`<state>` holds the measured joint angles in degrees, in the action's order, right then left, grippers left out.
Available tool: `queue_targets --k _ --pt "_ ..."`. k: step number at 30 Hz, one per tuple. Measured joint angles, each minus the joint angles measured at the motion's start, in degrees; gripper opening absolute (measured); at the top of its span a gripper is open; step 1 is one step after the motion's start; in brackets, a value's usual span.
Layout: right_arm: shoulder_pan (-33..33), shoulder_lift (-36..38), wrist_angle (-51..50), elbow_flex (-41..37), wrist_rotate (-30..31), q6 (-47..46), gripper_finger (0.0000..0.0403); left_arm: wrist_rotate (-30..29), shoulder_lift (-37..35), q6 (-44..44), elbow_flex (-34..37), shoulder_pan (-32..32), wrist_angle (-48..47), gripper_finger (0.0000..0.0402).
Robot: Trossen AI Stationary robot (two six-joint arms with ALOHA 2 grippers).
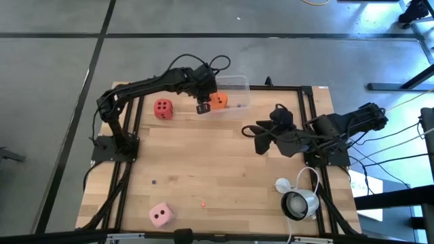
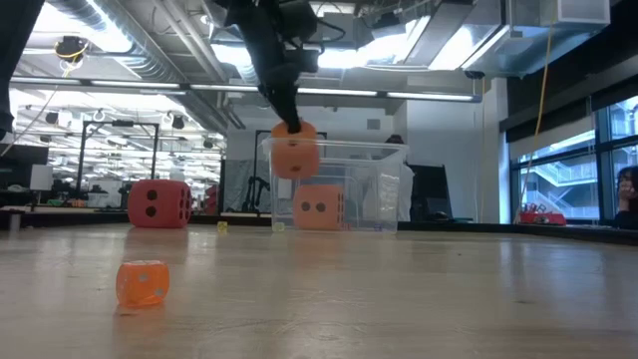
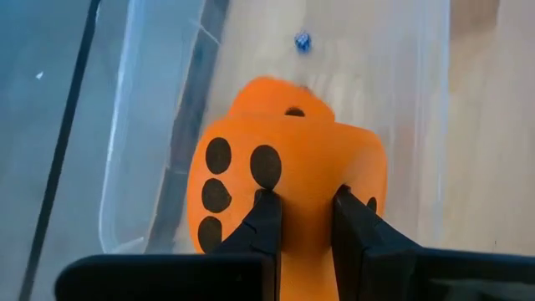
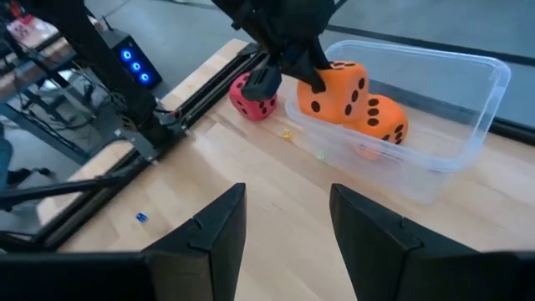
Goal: Pick & Place Dice
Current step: Put the large orange dice into the transparent bin
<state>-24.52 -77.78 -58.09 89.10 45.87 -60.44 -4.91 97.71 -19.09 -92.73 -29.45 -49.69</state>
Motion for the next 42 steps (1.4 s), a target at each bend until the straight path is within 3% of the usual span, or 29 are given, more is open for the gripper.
queue_targets --k 17,38,42 --pt "0.0 -0.3 12.1 0.0 1.7 6.6 0.0173 2.9 0.1 -1.7 2.0 0.5 -1.2 0.0038" --pt "0.2 -1.0 11.8 0.0 1.2 11.2 0.0173 4.4 0.0 -0.4 3.6 0.9 -1.6 0.0038" --pt "0.2 -1.0 11.8 0.0 1.2 11.4 0.0173 3.9 0.0 0.9 3.7 0.9 -1.6 0.0072"
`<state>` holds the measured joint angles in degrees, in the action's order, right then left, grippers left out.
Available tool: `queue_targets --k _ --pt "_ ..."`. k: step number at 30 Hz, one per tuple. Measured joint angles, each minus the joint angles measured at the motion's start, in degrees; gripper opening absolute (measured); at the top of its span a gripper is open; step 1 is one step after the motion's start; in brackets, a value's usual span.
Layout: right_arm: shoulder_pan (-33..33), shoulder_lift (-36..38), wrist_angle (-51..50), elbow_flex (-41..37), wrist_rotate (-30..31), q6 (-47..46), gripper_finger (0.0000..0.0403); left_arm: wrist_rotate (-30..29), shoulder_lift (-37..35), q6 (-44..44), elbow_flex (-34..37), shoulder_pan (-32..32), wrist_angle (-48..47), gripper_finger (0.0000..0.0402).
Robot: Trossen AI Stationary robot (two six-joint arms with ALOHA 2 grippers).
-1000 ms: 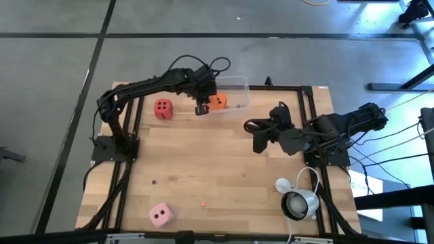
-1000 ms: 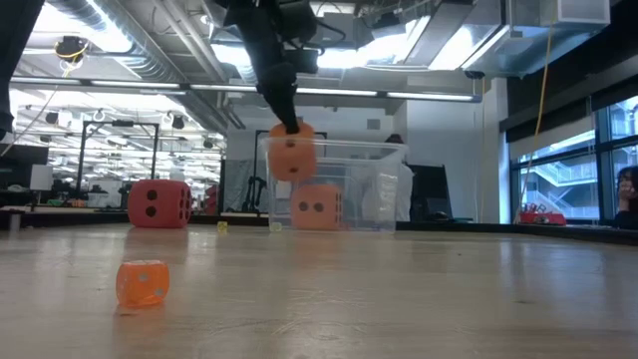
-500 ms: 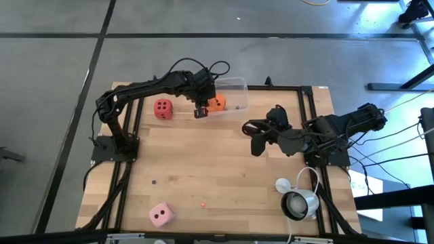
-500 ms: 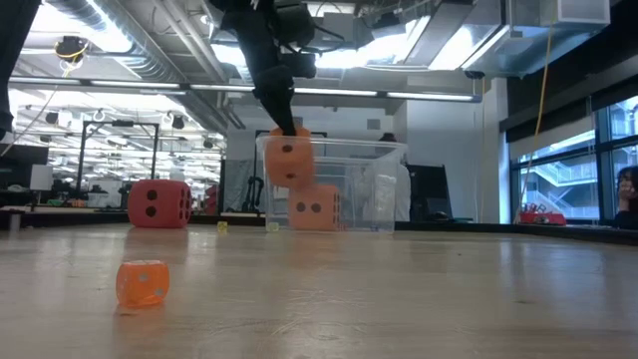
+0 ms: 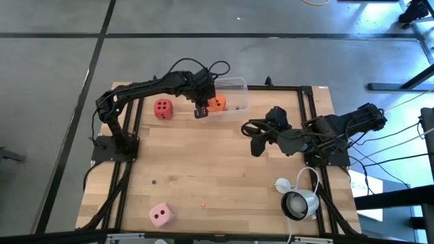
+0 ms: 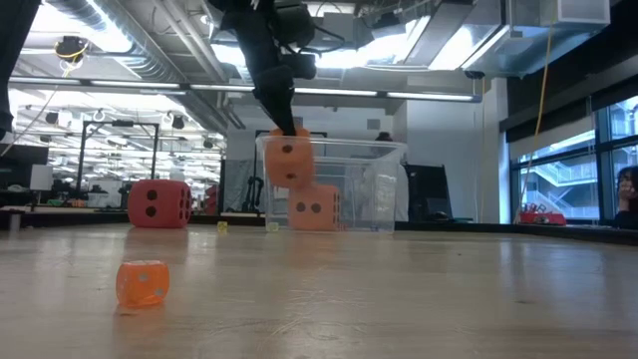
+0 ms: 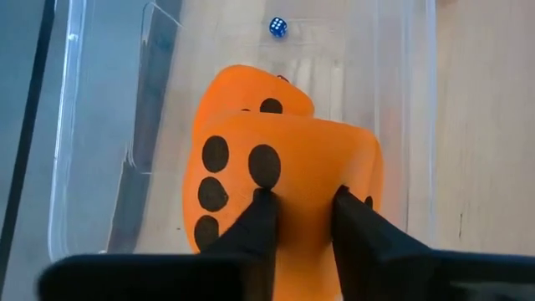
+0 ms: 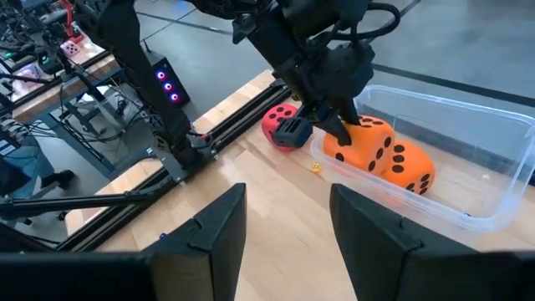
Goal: Pick & Place Dice
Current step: Put the large orange dice into the transparent bin, then adjust the transparent bin
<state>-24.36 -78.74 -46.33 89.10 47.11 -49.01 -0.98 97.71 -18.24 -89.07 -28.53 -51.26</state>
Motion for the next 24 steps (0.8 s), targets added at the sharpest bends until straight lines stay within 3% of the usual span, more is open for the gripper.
queue_targets --k 5,10,13,17,24 --pt "0.0 0.0 0.0 0.0 0.0 0.0 0.0173 -4.1 -0.1 4.1 0.0 0.3 -0.1 0.0145" --pt "0.0 0.0 0.0 0.0 0.0 0.0 0.0173 -4.2 0.1 5.4 -1.8 0.4 -1.3 0.0204" --pt "0.0 0.0 0.0 0.0 0.0 0.0 0.0173 -1.0 0.1 5.6 -3.6 0.4 -1.2 0.023" --pt "0.0 0.0 0.0 0.0 0.0 0.0 0.0173 2.7 0.1 6.2 -7.3 0.5 -2.2 0.0251" --pt "0.0 0.0 -0.3 0.0 0.0 0.2 0.0173 -1.0 0.0 4.9 -17.1 0.9 -9.3 0.0252"
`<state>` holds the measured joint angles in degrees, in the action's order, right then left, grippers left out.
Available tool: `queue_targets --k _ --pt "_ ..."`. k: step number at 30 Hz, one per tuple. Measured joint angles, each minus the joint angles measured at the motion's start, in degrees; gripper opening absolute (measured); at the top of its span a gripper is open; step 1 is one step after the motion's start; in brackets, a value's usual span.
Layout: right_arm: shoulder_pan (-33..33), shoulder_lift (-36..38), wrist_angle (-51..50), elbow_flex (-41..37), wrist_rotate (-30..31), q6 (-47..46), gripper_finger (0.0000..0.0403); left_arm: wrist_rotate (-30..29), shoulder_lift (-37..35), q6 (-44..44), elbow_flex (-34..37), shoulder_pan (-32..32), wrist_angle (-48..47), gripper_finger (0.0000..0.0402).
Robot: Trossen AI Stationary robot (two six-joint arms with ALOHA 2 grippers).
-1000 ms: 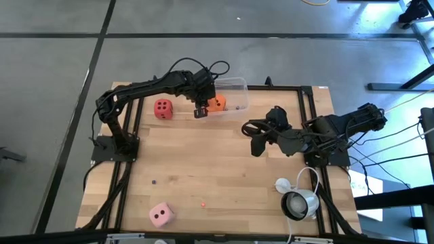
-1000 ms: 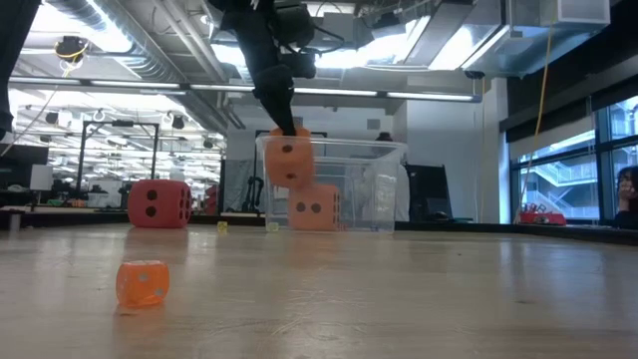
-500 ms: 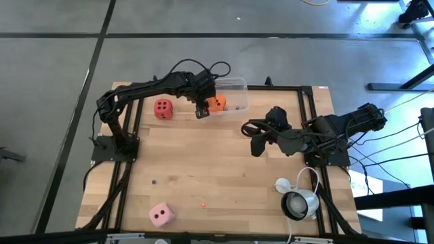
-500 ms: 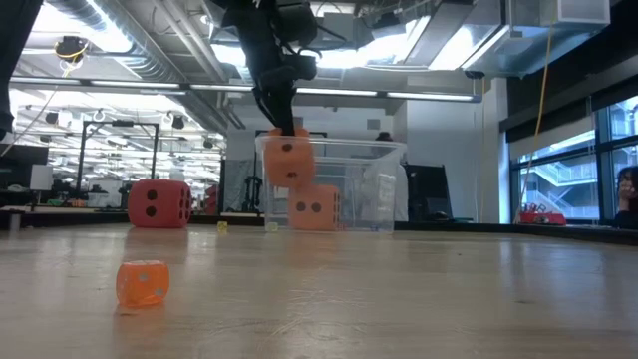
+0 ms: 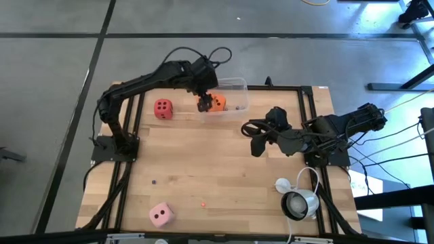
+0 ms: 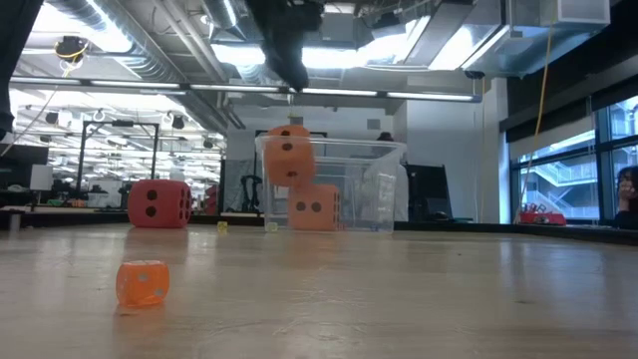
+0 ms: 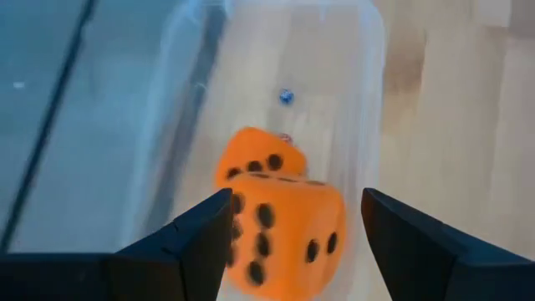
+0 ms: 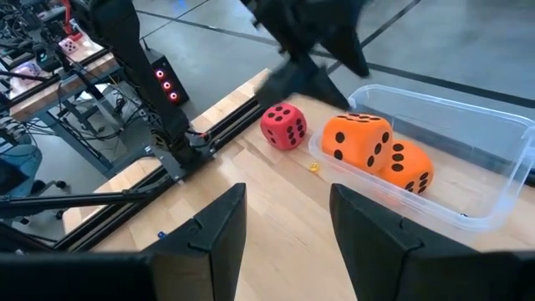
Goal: Pick & Place Dice
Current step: Adjust the transparent bin
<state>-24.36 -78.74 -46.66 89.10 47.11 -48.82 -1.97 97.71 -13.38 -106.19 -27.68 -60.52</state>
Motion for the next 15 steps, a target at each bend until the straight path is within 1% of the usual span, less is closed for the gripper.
queue_targets --k 4,7,9,11,15 --pt "0.0 0.0 -0.7 0.0 -0.2 0.0 0.0173 -0.3 0.0 -0.6 -6.3 -0.6 -9.3 0.0251" --pt "0.0 0.0 -0.7 0.0 -0.2 0.0 0.0173 0.1 -0.6 2.8 -7.8 -1.9 -13.8 0.0251" --pt "0.0 0.0 -0.7 0.0 -0.2 0.0 0.0173 1.3 -1.6 5.7 -6.4 -3.5 -14.5 0.0251" --pt "0.0 0.0 -0.9 0.0 -0.2 0.0 0.0173 3.2 -3.1 6.6 -3.9 -5.2 -13.6 0.0251" --pt "0.0 0.0 -1.4 0.0 -1.9 0.0 0.0173 4.8 -8.3 8.4 3.9 -8.3 -9.1 0.0251"
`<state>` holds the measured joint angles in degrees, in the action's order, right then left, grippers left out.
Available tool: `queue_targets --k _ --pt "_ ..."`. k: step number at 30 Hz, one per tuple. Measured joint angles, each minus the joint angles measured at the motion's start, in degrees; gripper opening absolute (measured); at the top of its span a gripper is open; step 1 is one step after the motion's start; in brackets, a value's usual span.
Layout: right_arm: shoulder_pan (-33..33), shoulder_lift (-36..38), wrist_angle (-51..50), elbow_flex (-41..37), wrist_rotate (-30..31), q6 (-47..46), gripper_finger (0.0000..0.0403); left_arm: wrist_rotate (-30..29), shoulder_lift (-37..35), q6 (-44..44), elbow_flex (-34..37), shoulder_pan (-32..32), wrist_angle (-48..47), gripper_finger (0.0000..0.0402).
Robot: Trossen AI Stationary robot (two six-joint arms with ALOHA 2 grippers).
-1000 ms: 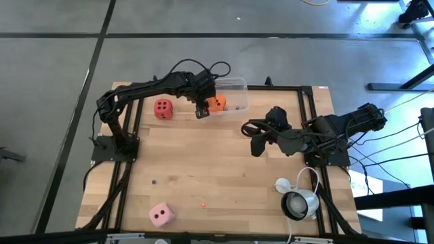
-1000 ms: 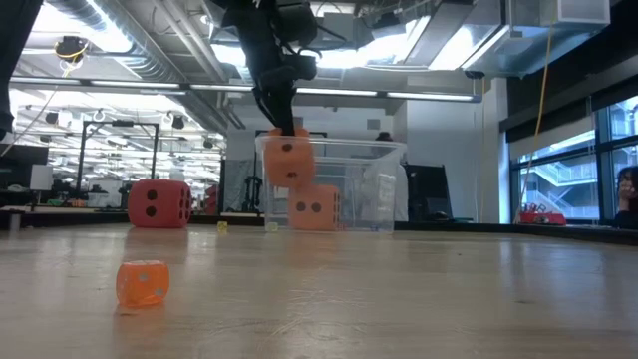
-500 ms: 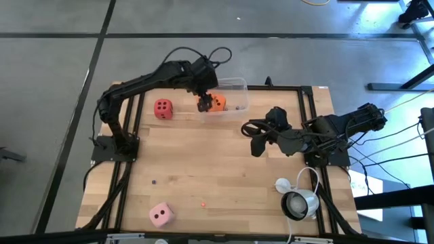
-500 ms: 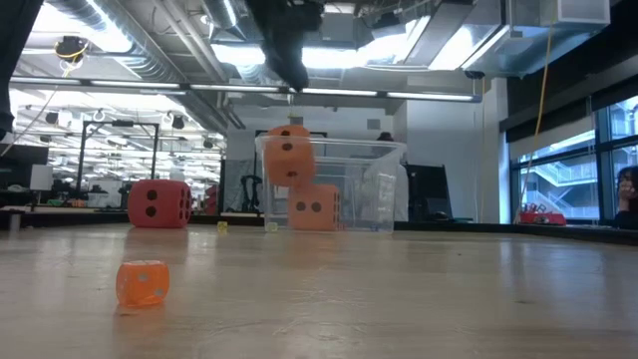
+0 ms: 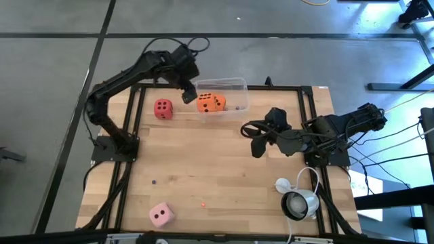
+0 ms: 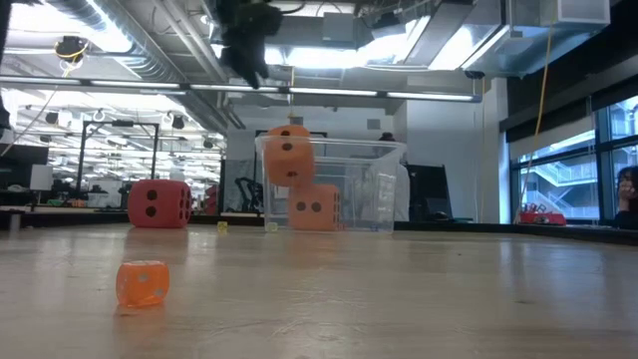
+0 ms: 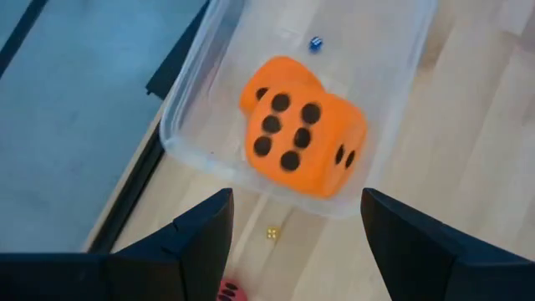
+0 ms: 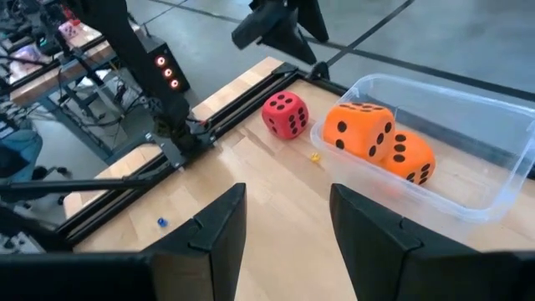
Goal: Pick & Place Dice
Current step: Adjust the transparent bin
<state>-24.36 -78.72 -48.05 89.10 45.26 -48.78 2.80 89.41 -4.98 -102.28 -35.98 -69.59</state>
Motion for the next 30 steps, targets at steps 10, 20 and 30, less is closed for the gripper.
queue_targets --k 10,20,30 --pt "0.0 0.0 -1.3 0.0 -1.3 0.0 0.0173 0.0 -15.9 9.9 29.8 -2.7 19.6 0.0251" --pt "0.0 0.0 -1.3 0.0 -1.3 0.2 0.0173 -0.6 -16.8 19.4 44.2 -1.1 27.0 0.0251" --pt "0.0 0.0 -1.2 0.0 -1.1 -0.1 0.0173 -9.1 -15.7 6.0 47.2 2.2 29.0 0.0251"
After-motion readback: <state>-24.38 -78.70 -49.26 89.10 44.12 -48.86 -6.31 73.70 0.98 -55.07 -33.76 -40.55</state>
